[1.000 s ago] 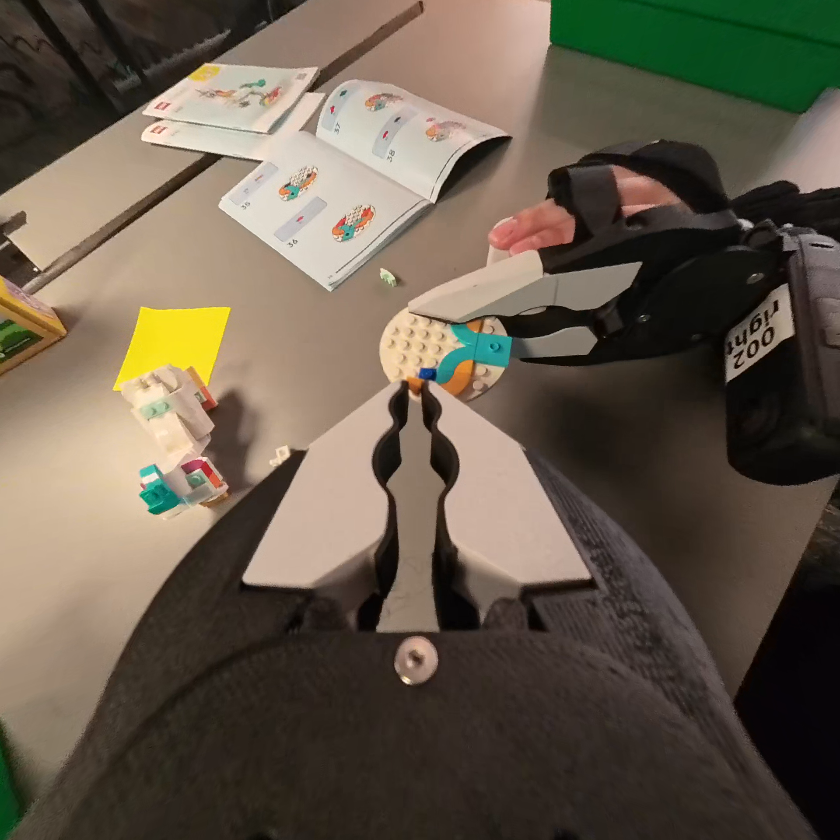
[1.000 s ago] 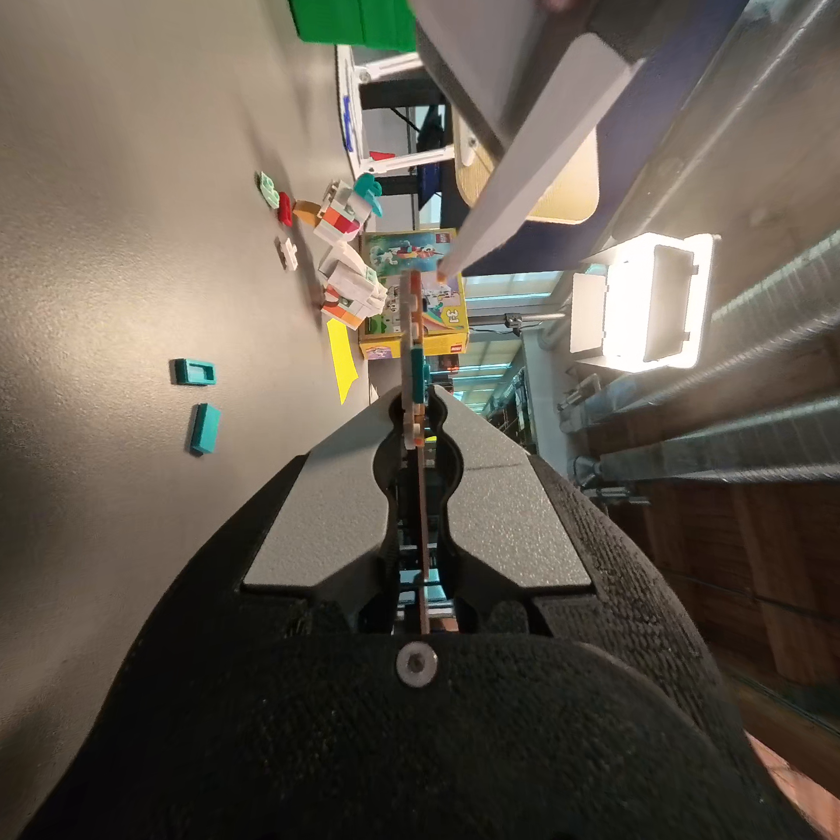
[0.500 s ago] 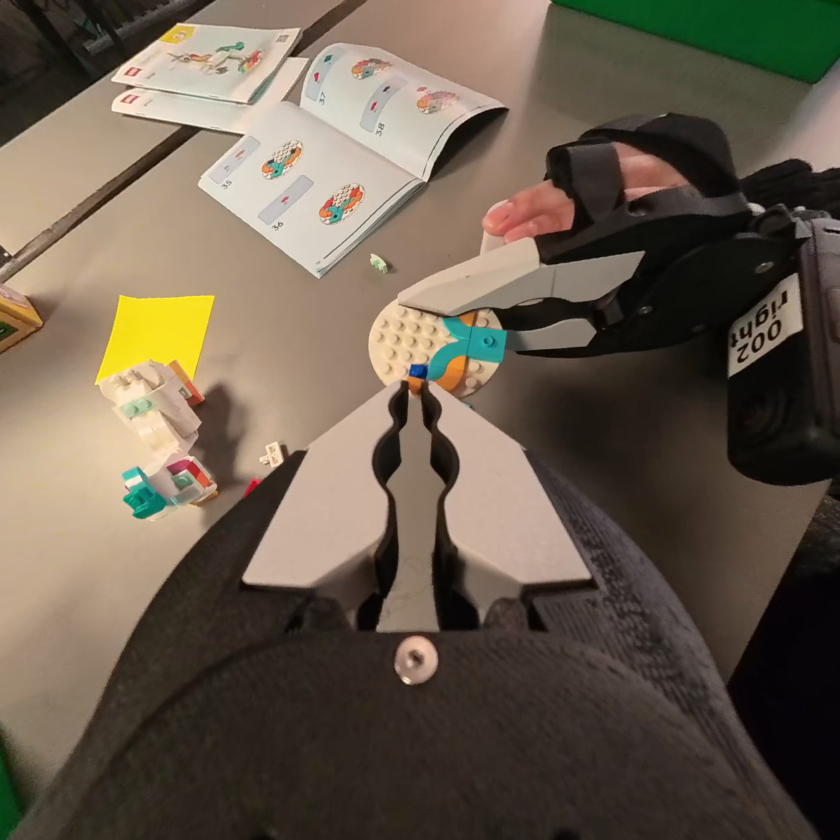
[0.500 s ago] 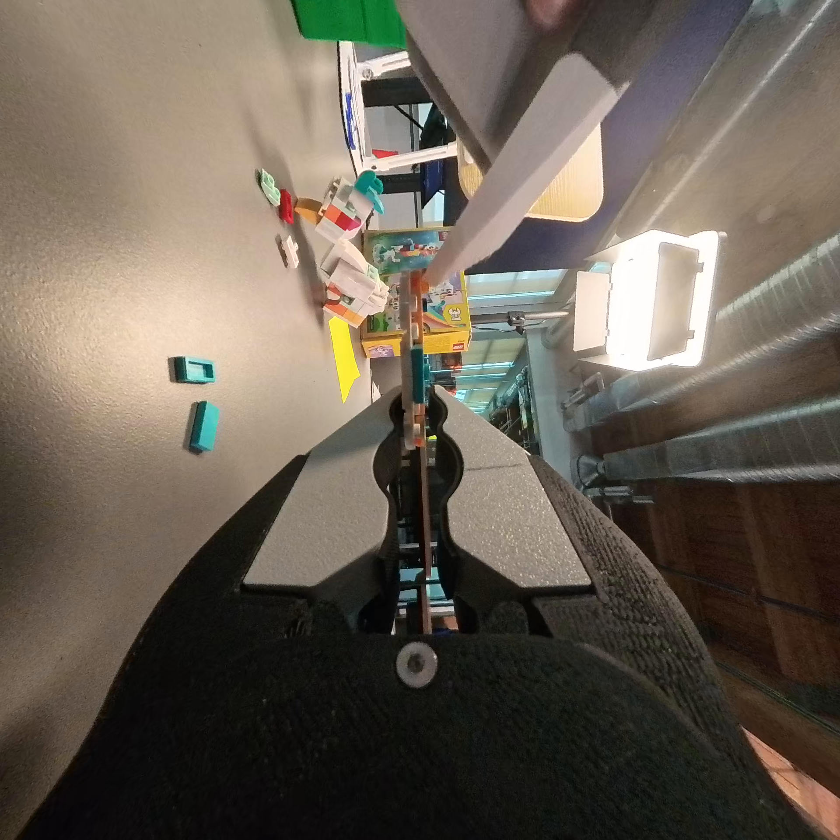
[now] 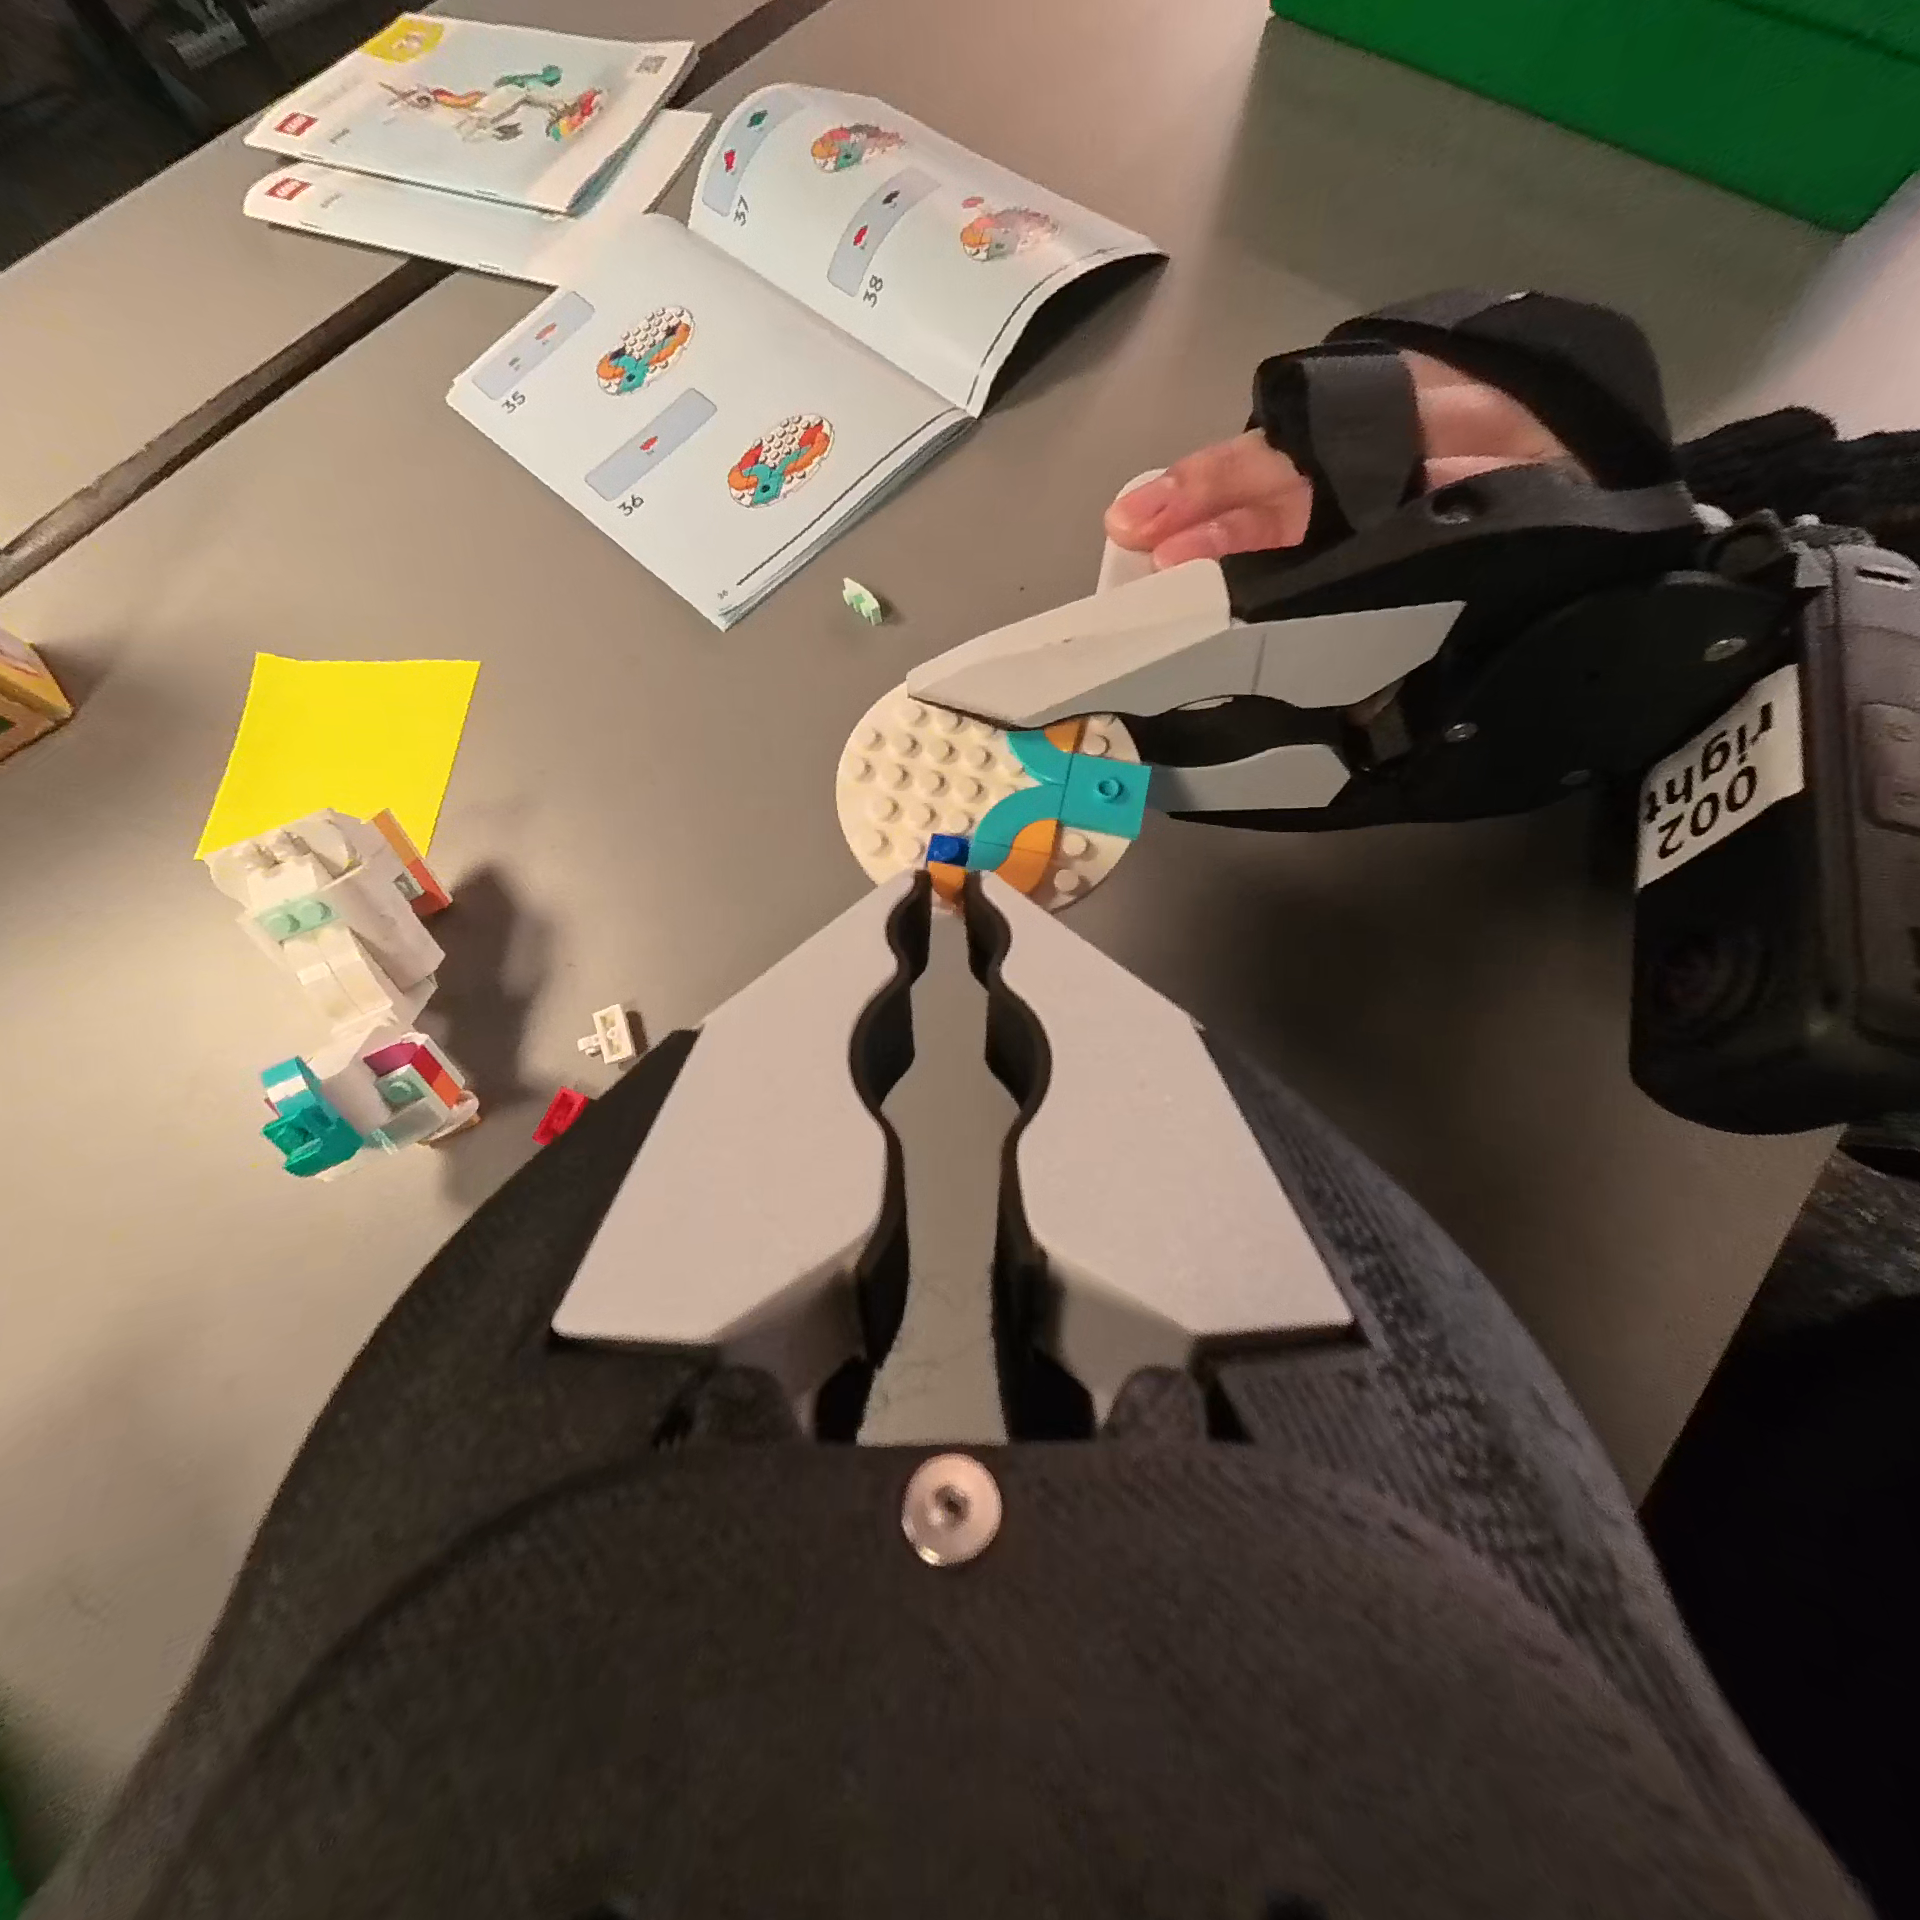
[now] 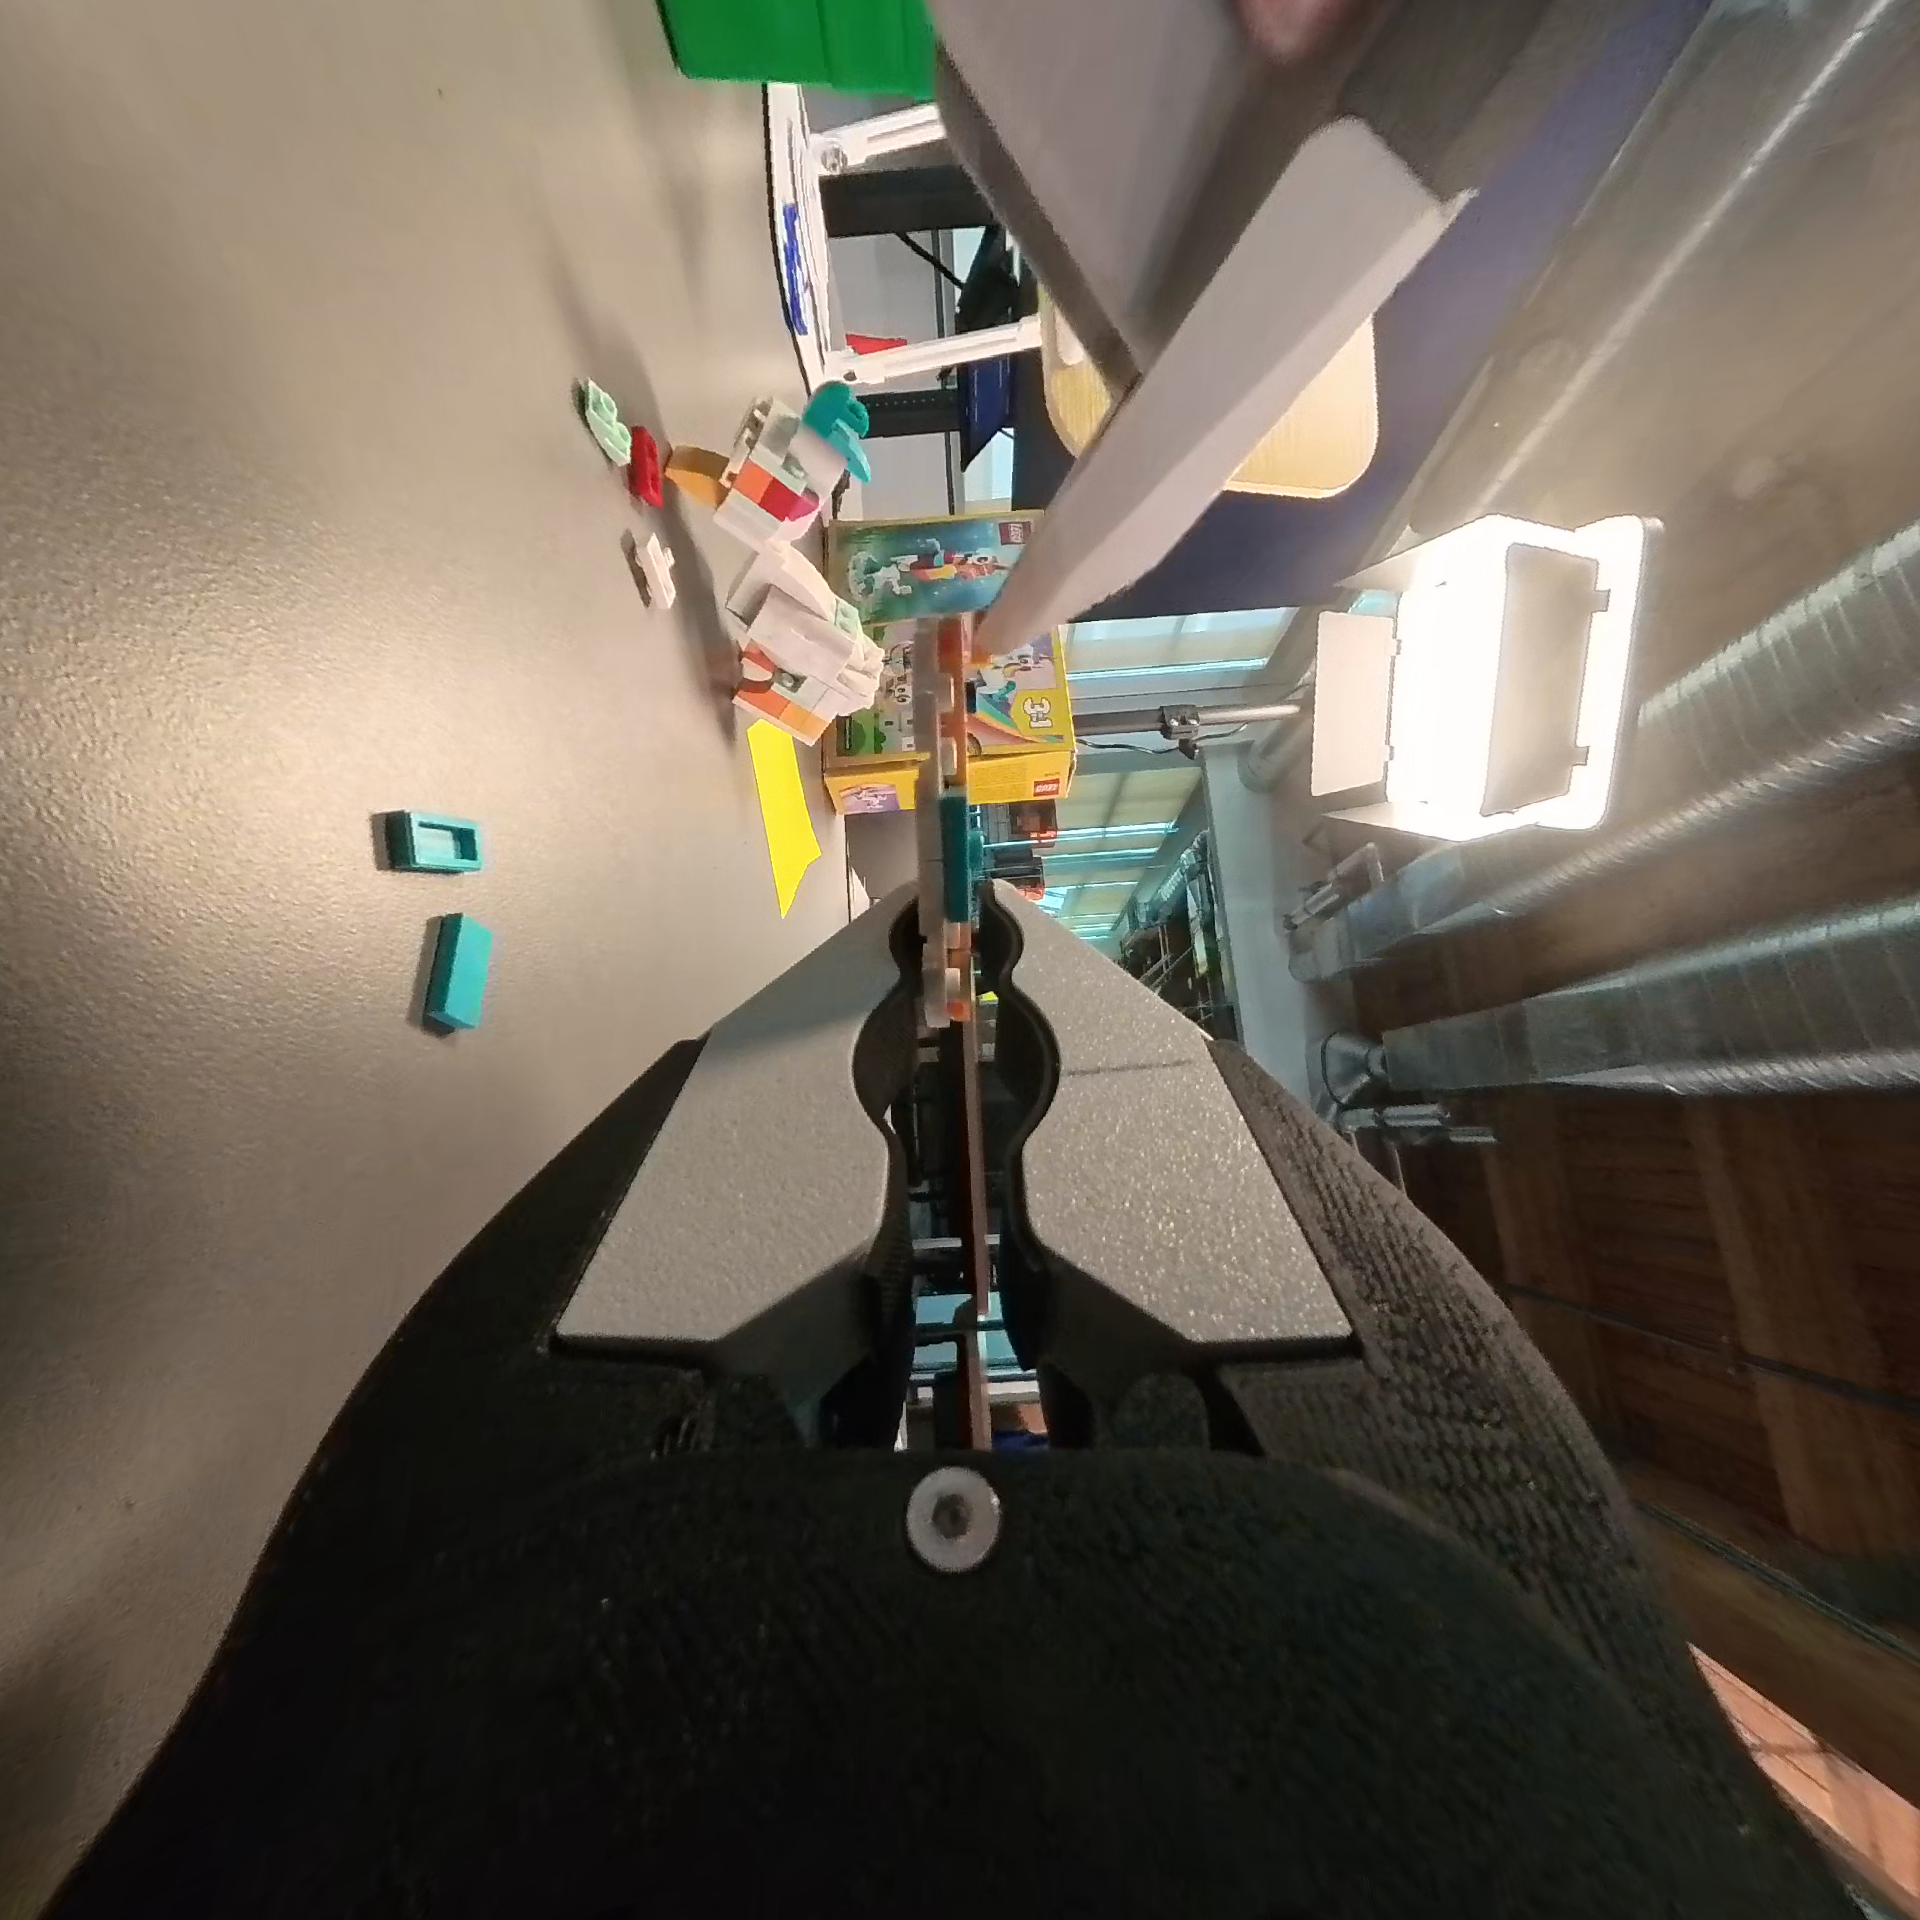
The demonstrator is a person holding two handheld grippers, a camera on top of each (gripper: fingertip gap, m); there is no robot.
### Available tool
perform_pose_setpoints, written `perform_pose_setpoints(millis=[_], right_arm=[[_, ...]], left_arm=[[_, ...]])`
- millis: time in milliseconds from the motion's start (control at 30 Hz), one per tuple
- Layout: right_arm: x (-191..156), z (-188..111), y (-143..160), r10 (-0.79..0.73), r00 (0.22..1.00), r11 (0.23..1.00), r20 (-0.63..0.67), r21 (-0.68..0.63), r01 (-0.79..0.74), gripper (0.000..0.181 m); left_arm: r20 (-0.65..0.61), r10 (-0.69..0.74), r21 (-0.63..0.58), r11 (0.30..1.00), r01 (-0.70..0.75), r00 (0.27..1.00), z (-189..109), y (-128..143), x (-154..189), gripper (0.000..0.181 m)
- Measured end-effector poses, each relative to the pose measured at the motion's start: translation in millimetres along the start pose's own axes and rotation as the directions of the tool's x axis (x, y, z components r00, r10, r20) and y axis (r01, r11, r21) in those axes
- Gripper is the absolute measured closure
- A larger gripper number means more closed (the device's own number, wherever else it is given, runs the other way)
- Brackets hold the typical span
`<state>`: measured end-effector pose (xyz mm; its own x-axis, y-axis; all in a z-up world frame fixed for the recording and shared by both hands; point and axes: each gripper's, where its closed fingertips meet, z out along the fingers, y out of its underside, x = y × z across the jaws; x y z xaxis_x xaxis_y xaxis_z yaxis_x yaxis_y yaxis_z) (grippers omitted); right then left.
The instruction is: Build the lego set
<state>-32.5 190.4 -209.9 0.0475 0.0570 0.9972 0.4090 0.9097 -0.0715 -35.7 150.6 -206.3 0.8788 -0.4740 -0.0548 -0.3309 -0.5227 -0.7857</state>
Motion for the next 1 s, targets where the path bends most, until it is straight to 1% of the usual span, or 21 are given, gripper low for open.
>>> perform_pose_setpoints(millis=[1000], right_arm=[[2.2, -0.6, -0.8, 0.005, 1.000, 1.000, -0.008, 0.004, -0.005, 0.175]], left_arm=[[0.005, 0.004, -0.011, 1.000, -0.004, 1.000, -1.6, -0.8, -1.0, 0.176]])
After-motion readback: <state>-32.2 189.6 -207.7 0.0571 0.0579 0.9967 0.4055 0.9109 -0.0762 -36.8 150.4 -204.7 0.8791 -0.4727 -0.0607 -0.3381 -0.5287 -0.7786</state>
